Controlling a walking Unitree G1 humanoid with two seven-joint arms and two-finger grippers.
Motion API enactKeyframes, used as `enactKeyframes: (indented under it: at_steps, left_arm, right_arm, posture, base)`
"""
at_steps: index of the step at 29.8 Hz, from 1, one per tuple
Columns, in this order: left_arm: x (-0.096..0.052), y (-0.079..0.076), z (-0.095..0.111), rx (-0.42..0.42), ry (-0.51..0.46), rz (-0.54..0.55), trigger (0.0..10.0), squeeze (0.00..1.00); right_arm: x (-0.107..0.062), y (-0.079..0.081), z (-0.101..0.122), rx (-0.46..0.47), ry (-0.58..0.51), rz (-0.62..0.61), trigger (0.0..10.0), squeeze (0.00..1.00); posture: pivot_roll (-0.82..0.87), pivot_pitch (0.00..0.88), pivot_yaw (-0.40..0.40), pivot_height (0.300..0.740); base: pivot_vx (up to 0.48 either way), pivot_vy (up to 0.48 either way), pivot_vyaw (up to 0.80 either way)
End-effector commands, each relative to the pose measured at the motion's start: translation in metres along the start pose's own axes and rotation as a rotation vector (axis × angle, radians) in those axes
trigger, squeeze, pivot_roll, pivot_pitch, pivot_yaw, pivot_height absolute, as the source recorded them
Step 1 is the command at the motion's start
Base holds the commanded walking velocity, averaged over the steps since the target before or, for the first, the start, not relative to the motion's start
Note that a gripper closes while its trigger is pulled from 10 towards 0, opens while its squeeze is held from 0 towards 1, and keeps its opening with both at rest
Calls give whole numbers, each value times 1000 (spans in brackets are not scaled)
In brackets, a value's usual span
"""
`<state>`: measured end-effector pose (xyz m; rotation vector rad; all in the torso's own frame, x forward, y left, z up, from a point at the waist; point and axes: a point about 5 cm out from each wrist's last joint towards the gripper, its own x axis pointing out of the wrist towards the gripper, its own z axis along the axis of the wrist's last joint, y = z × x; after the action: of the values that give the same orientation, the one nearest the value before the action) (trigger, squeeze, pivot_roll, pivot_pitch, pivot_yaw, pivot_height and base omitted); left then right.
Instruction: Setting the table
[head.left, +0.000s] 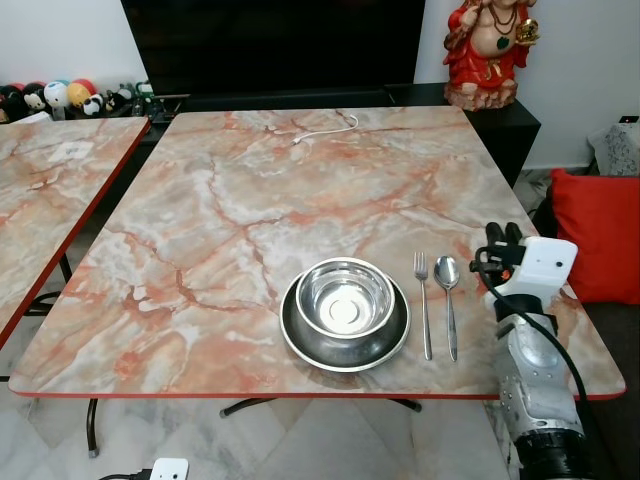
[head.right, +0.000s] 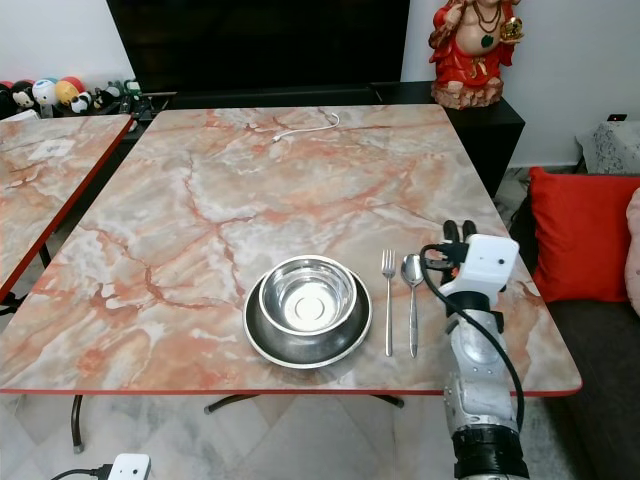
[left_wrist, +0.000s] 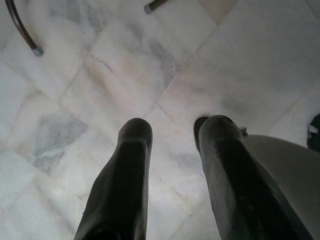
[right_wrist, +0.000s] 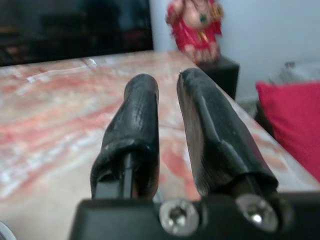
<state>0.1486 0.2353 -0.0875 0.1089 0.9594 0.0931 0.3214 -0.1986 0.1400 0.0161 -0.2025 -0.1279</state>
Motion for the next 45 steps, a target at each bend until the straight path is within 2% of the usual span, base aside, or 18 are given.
enactKeyframes:
  at_steps: [1, 15, 19, 25, 32, 40, 45]
  left_arm:
    - [-3, -1, -13, -7, 46, 6, 10000, 0]
    - [-4, 14, -12, -4, 47, 14, 10000, 0]
    - [-5, 13, -13, -2, 49, 12, 10000, 0]
    - [-4, 5, -16, 3, 57, -2, 10000, 0]
    - [-4, 1, -17, 6, 61, -11, 10000, 0]
    - [-8, 7, -26, 4, 79, -3, 10000, 0]
    - [-7, 9, -22, 5, 73, -1, 10000, 0]
  right_arm:
    - [-2, 5, 5, -1, -15, 12, 10000, 0]
    - [-4, 22, 12, 11, -37, 73, 10000, 0]
    - [-3, 25, 15, 8, -48, 84, 10000, 0]
    - [-7, 39, 14, 4, -55, 131, 10000, 0]
    - [-10, 50, 13, 40, -45, 149, 10000, 0]
    - [-13, 62, 9, 59, -30, 176, 10000, 0]
    - [-12, 64, 11, 64, -31, 184, 10000, 0]
  posture:
    - [-124, 0, 28, 740]
    - [-115, 0, 20, 740]
    - [-117, 0, 20, 740]
    - [-118, 0, 19, 740]
    - [-116, 0, 14, 740]
    - [-111, 0, 11, 740]
    - [-108, 0, 9, 740]
  base:
    - [0, 480, 0]
    - [0, 480, 0]
    - [0, 480, 0]
    - [0, 480, 0]
    - [0, 480, 0]
    - [0, 480, 0]
    - [0, 480, 0]
